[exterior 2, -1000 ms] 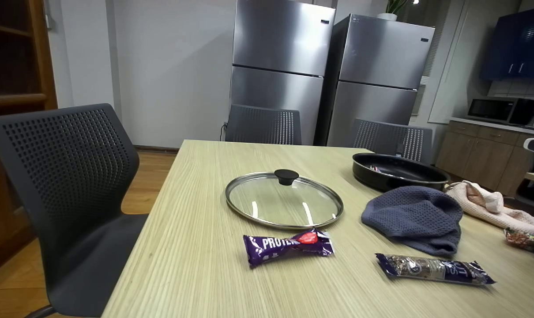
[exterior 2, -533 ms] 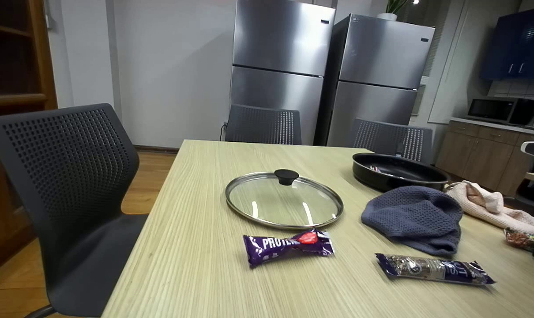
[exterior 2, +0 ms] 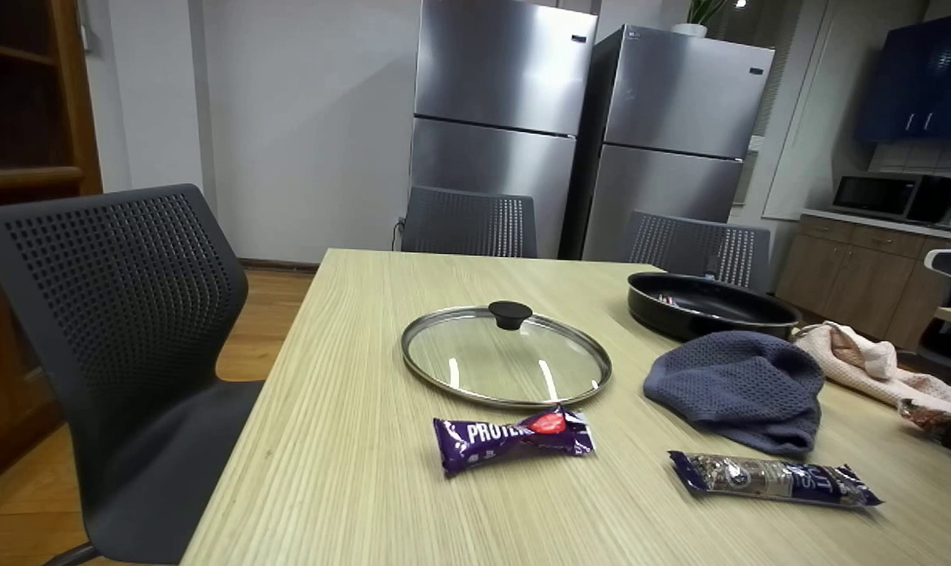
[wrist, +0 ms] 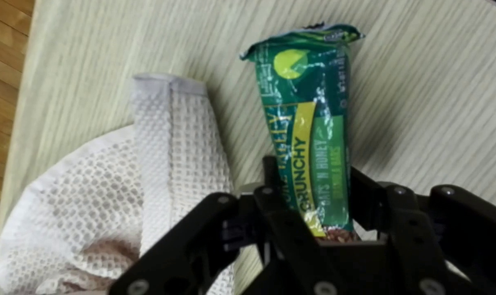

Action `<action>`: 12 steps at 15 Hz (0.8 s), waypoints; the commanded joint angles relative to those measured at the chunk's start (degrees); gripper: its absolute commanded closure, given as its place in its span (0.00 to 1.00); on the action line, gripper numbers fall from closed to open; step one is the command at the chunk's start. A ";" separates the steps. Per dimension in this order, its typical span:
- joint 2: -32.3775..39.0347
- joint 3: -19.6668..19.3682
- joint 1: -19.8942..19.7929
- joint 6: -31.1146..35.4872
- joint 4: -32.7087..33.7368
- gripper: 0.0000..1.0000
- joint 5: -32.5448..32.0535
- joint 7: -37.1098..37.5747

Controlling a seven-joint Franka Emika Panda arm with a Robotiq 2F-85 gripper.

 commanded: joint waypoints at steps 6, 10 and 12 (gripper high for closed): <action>-5.63 3.38 -0.47 -3.87 -0.76 0.94 4.42 8.92; -9.03 -0.91 6.79 -5.60 -0.05 0.94 3.98 19.02; -10.59 -2.10 9.72 -7.36 0.80 0.94 3.46 24.05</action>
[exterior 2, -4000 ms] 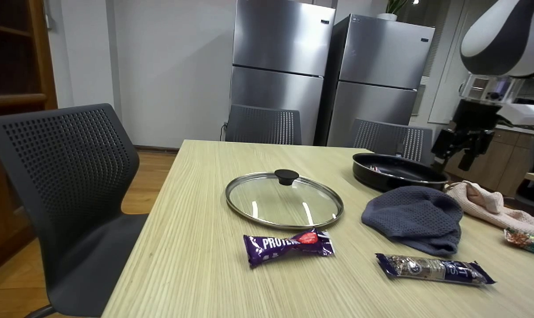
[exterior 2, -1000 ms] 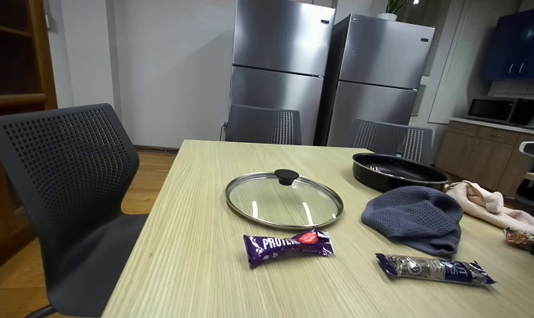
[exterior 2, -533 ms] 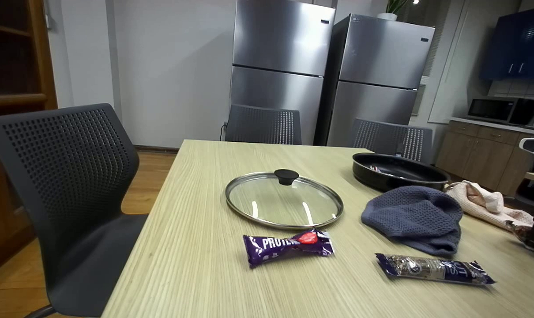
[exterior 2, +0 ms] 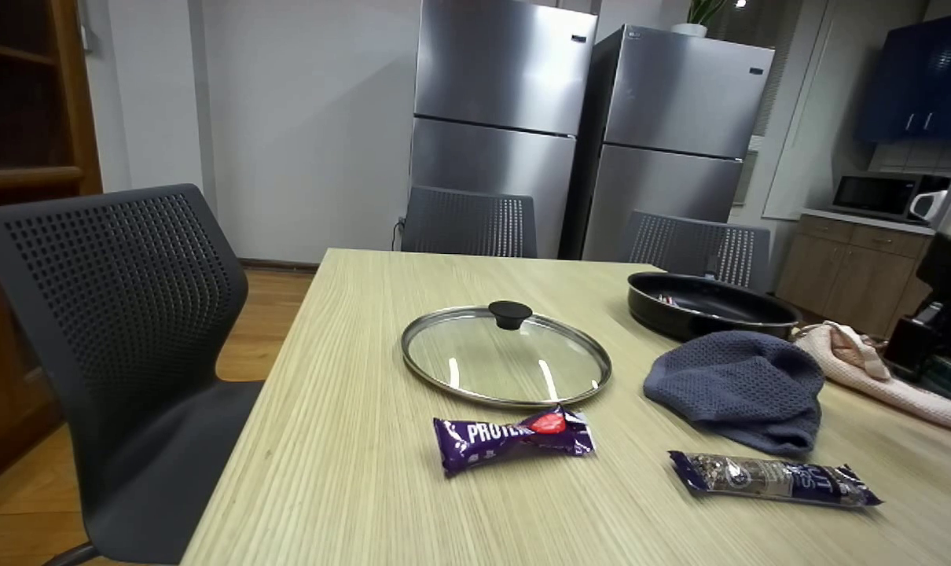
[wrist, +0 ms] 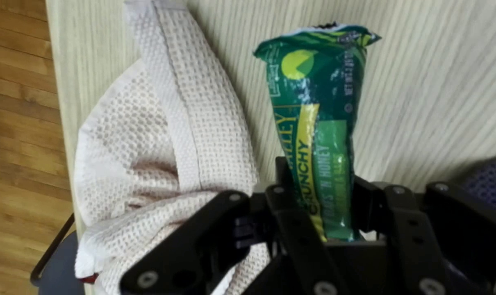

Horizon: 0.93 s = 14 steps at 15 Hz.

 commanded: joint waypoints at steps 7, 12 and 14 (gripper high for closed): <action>-3.24 -1.07 8.91 -16.03 12.71 0.94 1.79 14.33; 2.45 0.58 8.80 -27.22 28.64 0.94 9.54 19.13; 5.01 0.87 8.60 -32.20 34.80 0.94 12.37 20.98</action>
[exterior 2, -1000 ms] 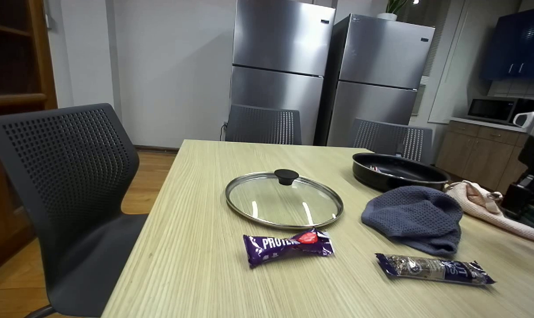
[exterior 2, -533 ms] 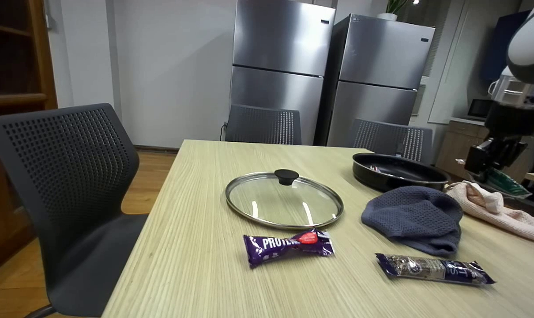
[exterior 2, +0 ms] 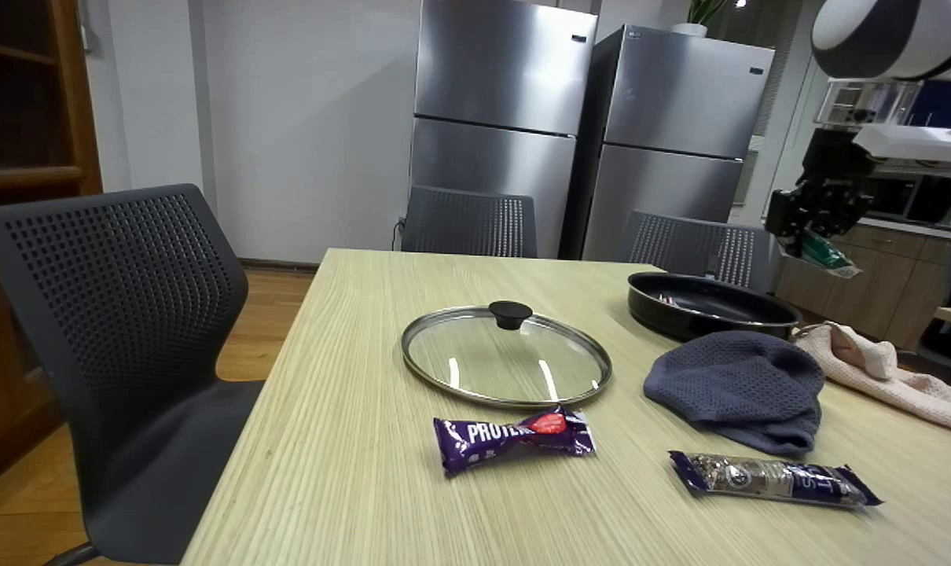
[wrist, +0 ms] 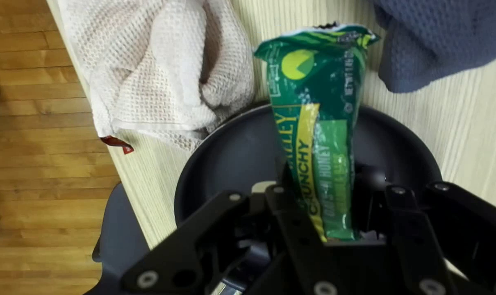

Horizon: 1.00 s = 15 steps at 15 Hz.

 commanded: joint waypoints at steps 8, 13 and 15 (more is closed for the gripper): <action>20.34 0.22 0.90 -19.15 34.70 0.94 6.91 20.14; 31.47 0.42 1.26 -22.44 47.76 0.94 9.57 27.20; 35.05 0.45 1.10 -22.90 51.91 0.94 10.15 29.21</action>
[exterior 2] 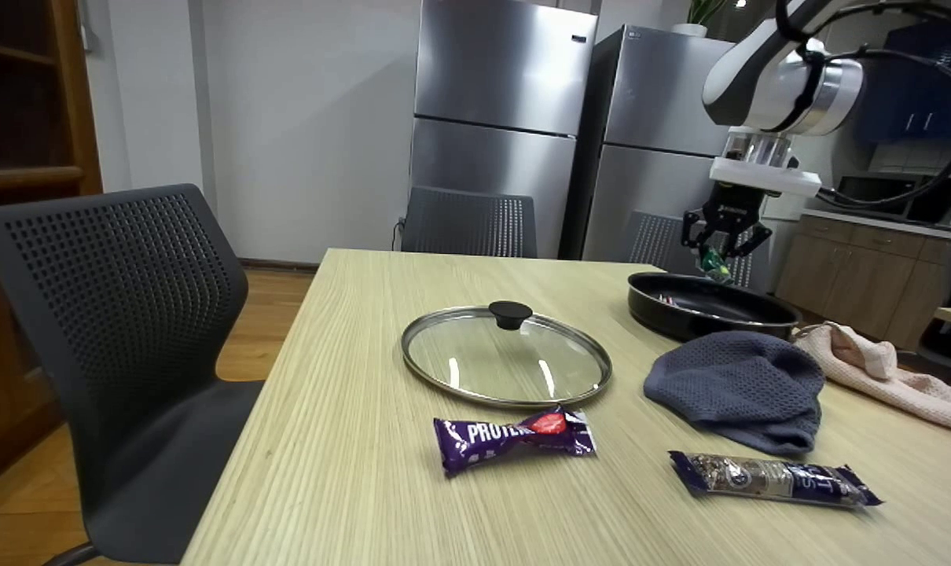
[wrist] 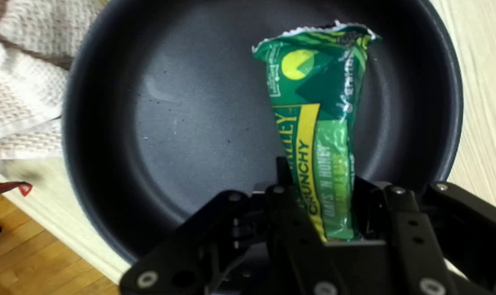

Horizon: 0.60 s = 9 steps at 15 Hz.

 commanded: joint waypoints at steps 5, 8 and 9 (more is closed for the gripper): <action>11.15 -0.08 -0.90 -5.24 15.87 0.52 1.54 5.80; 9.95 0.37 -1.52 -3.98 14.93 0.35 1.50 3.93; 8.73 0.68 -1.80 -3.16 13.62 0.29 1.48 2.61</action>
